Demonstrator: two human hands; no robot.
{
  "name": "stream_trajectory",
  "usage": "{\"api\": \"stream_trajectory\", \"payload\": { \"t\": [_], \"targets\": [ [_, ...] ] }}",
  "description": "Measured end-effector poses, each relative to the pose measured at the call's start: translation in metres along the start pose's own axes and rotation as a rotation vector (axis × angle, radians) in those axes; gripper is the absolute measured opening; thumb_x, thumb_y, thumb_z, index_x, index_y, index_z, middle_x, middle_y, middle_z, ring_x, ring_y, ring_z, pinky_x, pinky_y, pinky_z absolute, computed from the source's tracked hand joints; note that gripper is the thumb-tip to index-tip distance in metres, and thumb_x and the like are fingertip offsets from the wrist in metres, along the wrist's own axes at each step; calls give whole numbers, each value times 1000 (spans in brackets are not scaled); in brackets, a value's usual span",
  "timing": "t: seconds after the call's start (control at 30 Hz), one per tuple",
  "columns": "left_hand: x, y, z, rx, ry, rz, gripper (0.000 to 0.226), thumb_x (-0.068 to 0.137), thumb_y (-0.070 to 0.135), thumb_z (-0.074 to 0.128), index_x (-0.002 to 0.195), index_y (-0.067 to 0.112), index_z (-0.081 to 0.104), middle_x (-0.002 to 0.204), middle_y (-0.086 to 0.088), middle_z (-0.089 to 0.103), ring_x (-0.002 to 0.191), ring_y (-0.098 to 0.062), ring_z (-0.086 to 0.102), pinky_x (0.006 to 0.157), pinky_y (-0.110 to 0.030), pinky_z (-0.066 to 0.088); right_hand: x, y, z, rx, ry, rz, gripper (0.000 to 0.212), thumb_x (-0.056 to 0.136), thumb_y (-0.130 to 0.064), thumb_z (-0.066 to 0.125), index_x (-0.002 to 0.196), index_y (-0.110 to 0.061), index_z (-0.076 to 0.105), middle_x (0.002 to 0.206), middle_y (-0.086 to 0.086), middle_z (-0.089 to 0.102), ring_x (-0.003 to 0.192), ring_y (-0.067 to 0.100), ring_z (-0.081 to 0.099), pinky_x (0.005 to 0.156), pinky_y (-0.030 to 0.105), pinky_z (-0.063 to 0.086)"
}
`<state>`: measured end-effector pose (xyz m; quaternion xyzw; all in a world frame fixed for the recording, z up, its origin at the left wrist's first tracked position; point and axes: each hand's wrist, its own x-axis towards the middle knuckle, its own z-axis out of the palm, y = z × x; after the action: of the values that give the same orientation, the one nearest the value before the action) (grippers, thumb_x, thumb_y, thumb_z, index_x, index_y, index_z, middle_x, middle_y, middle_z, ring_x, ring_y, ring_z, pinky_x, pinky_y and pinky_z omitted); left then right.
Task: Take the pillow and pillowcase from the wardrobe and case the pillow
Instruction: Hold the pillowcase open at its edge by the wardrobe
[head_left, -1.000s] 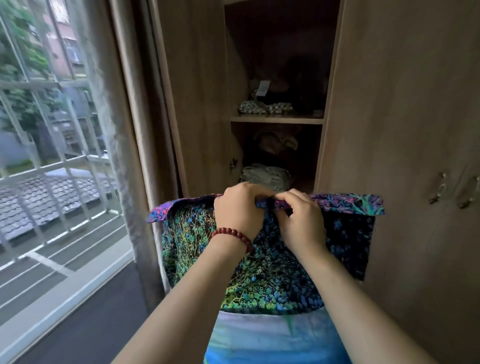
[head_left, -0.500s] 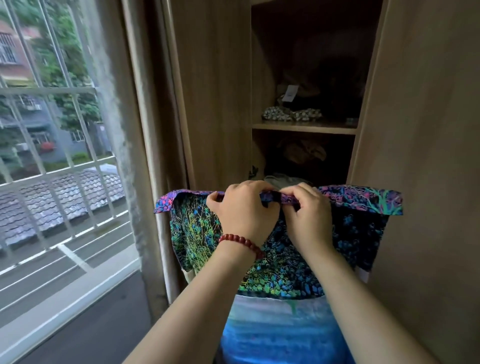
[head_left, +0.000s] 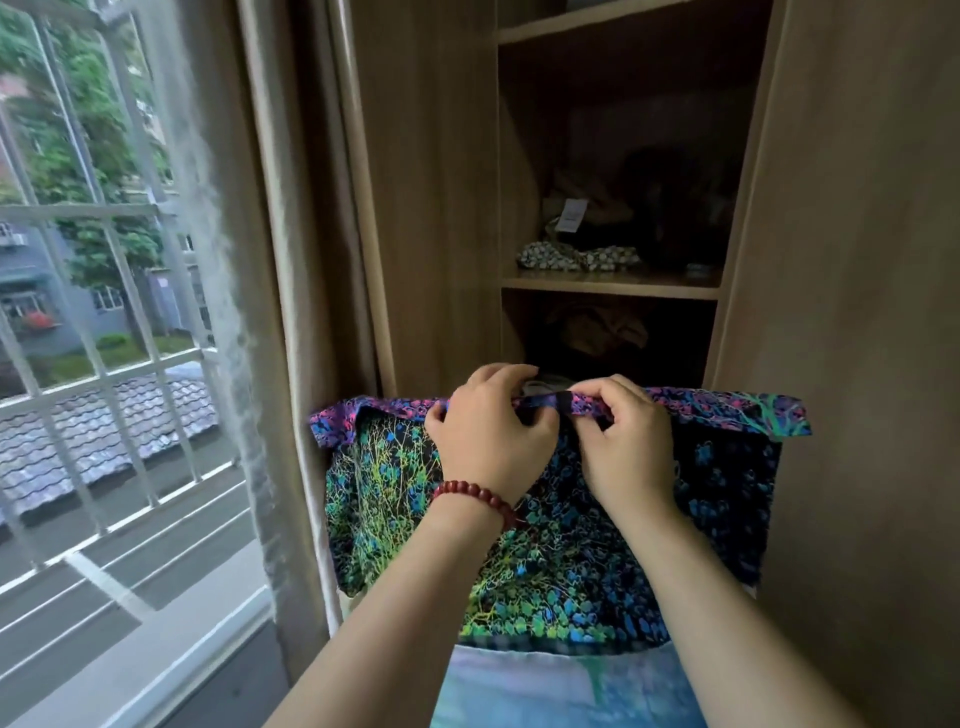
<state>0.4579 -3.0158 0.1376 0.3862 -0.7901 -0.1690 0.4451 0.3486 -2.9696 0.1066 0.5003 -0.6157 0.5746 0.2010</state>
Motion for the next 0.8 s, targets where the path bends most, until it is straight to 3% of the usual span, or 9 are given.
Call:
{"api": "stream_trajectory", "payload": {
  "t": [0.1, 0.2, 0.5, 0.8],
  "targets": [
    [8, -15, -4, 10, 4, -61, 65, 73, 44, 61, 133, 30, 41, 153, -2, 22, 135, -23, 31, 109, -50, 28, 2, -8, 12, -8, -7, -5, 12, 78, -1, 62, 85, -10, 67, 83, 2, 66, 81, 24, 61, 71, 52, 50],
    [20, -33, -12, 31, -50, -135, 90, 71, 51, 63, 144, 22, 20, 157, -12, -7, 139, -33, 24, 109, -52, 30, 4, -16, 27, -20, -5, -8, 11, 79, -2, 62, 86, -8, 67, 84, 3, 66, 82, 24, 61, 72, 52, 50],
    [49, -65, -25, 19, -117, -173, 100, 69, 58, 63, 146, 17, 15, 157, -14, -8, 145, -30, 4, 115, -49, 11, 4, -33, 59, -60, 37, -9, 9, 79, -4, 65, 85, -10, 67, 81, 1, 65, 79, 24, 60, 71, 50, 50],
    [52, -83, -32, -11, -80, -62, 92, 71, 57, 61, 144, 14, 24, 156, -12, -5, 145, -28, 2, 115, -44, 14, 2, -45, 76, -124, 91, 26, 12, 79, -1, 62, 87, -9, 68, 84, 4, 66, 84, 28, 60, 76, 51, 49]
  ]
}}
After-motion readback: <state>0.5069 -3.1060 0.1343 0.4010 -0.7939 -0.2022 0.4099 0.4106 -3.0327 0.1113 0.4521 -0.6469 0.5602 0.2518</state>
